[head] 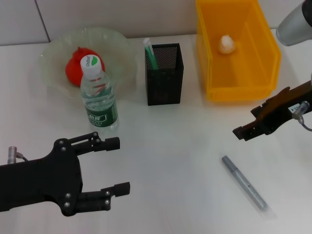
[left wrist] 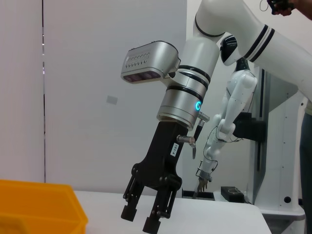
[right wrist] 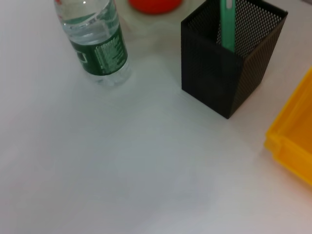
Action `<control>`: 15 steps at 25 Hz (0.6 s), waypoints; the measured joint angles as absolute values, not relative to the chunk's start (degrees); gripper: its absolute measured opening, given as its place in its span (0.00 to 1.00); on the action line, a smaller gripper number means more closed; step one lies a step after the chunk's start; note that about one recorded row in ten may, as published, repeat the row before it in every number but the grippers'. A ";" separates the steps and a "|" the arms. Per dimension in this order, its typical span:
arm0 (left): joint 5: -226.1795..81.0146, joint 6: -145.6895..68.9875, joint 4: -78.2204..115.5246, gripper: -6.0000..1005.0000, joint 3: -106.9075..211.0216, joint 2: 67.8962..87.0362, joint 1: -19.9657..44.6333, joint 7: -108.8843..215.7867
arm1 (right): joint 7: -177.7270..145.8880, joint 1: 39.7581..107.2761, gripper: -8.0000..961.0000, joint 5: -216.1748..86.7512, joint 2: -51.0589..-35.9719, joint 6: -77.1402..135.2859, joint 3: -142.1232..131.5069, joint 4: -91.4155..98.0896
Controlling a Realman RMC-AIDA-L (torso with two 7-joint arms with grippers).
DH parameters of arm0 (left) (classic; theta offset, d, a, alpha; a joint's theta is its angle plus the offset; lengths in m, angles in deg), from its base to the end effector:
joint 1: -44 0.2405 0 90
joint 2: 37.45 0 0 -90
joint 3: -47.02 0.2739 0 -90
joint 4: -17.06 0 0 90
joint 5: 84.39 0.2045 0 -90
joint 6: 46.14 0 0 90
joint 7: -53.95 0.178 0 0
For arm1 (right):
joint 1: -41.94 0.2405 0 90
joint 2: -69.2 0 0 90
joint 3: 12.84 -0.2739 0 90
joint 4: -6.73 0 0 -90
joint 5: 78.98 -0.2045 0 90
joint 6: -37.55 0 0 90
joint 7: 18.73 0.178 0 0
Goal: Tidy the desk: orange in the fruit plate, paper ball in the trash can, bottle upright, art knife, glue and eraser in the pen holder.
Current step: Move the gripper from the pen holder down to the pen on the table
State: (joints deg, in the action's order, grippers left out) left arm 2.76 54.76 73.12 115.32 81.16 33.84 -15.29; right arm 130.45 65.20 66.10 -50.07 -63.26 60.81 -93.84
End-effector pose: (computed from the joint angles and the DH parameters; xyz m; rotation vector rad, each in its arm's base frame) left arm -0.2266 0.2445 -0.0277 -2.8509 -0.1202 -1.0083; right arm 0.2039 0.3215 0.0170 -2.5244 0.9626 -0.3422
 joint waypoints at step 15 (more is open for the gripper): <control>0.47 54.41 71.62 0.79 114.82 81.13 33.37 -14.00 | 132.19 66.09 0.73 72.43 -50.20 -72.73 61.08 -91.60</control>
State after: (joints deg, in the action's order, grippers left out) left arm 0.47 54.41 71.62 114.82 81.13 33.37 -14.00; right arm 132.19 66.09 72.43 -50.20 -72.73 61.08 -91.60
